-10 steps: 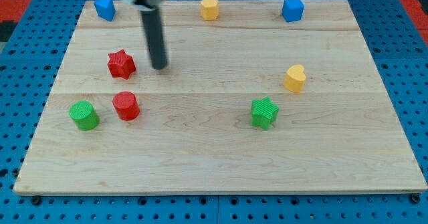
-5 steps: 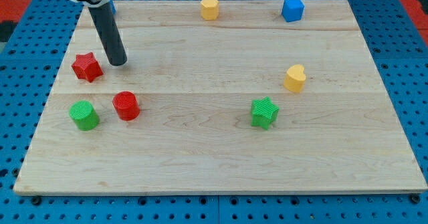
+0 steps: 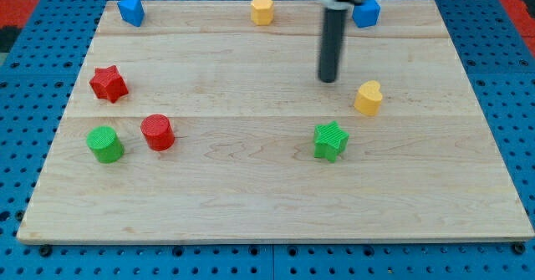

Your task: Push yellow heart towards red circle

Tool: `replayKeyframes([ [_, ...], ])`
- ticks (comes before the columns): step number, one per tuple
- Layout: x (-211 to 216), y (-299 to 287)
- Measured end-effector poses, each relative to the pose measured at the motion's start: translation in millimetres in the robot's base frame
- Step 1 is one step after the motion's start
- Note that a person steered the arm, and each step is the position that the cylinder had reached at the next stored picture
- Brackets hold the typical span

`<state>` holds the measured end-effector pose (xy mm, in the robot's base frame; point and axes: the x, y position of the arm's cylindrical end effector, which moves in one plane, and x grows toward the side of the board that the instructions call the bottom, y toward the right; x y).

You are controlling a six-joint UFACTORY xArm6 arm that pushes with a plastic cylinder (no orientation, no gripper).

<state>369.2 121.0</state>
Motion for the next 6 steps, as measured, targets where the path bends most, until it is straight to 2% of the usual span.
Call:
replayKeyframes([
  [1, 9.9, 78.3],
  [2, 45.5, 54.2],
  [4, 34.7, -170.7],
  [5, 19.0, -203.8],
  [6, 43.4, -258.3],
])
